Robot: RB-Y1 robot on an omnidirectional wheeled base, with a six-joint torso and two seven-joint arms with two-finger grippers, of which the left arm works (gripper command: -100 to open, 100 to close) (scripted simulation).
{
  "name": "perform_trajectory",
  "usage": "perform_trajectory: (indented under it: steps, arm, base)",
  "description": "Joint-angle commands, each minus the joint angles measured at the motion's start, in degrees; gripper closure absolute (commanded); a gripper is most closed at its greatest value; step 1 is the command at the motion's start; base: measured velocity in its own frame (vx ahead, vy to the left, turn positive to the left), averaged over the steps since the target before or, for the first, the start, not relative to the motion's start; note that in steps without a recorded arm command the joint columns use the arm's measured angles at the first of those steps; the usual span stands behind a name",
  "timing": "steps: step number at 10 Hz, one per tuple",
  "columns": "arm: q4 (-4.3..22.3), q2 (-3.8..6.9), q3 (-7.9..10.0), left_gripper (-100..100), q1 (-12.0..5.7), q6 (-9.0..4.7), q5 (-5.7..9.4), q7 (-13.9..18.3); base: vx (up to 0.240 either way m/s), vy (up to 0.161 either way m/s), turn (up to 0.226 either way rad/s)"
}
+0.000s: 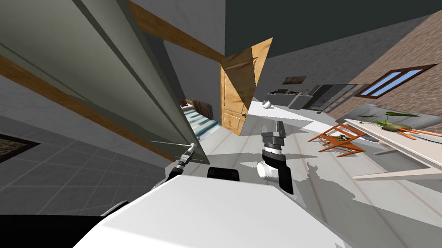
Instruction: Pull the door open
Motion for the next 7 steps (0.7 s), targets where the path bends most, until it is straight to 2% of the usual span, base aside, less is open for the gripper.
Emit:
perform_trajectory:
  steps: [1,5,7]
  arm:
    - [1.3,-0.08,-0.62,100,0.37,-2.04,-0.47,0.4]
    - [2.6,1.86,-2.79,100,3.52,-8.26,-2.07,2.5]
    - [3.0,2.61,-3.63,100,4.72,-10.65,-2.69,3.3]
  base:
    - [-0.015,0.012,0.005]
    - [-0.025,0.026,0.009]
    - [-0.045,0.047,0.000]
